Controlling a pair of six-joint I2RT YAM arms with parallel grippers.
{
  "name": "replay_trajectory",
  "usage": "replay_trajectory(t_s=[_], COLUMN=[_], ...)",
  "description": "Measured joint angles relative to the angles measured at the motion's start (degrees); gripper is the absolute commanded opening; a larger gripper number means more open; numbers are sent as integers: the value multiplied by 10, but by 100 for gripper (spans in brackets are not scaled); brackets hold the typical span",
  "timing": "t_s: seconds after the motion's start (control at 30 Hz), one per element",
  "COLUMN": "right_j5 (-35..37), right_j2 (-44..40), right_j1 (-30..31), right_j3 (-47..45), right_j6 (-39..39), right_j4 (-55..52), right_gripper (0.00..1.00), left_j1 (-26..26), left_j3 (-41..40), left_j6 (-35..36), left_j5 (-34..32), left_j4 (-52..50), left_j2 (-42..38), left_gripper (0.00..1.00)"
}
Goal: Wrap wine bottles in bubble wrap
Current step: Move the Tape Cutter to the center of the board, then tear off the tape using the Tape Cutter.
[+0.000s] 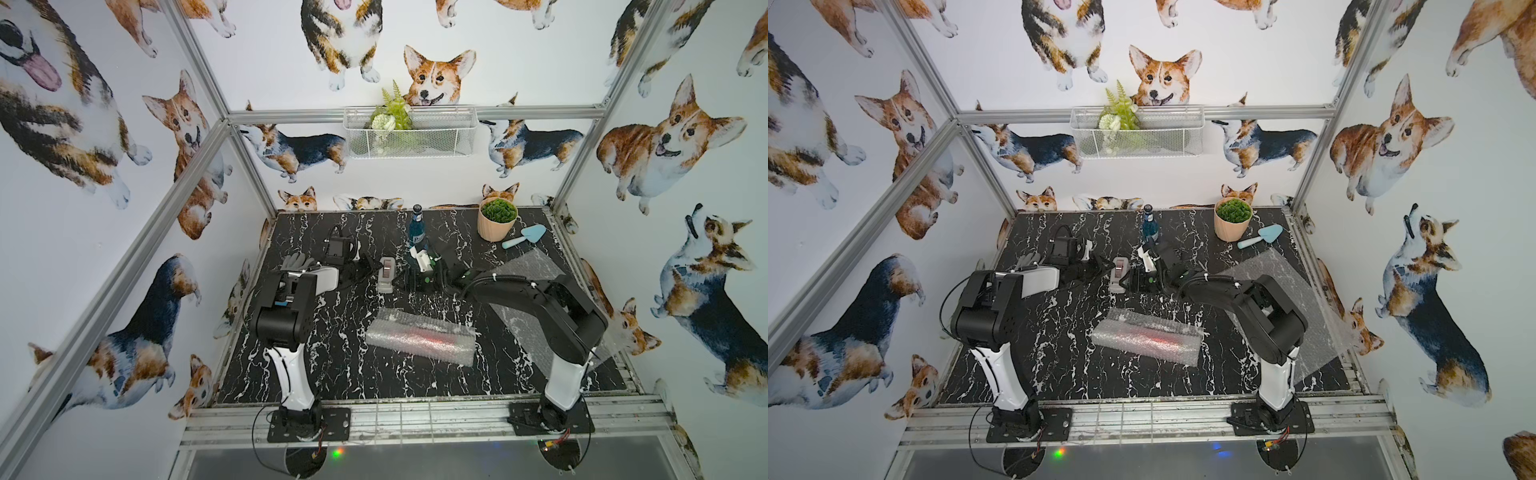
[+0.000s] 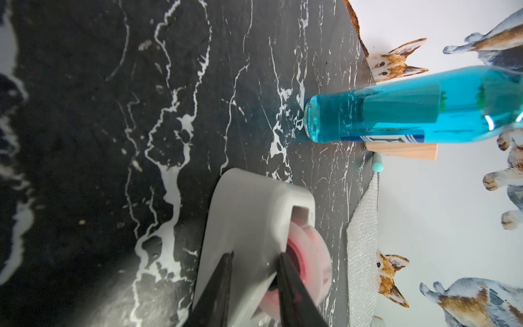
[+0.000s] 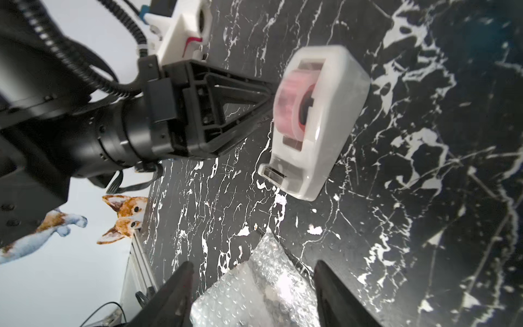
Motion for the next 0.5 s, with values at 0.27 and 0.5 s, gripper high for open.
replay_trajectory(t_s=[0.27, 0.5], right_j5=[-7, -18], right_j2=[71, 130], right_j1=[-1, -4], right_j3=[46, 84], right_j6=[87, 136], right_j4=[34, 70], right_gripper=[50, 44], left_j1=[0, 0], left_j3=[19, 29], left_j6=[30, 38], left_j5=[-6, 2], left_j4=[-46, -53], left_j2=[-1, 5], left_gripper=[32, 32])
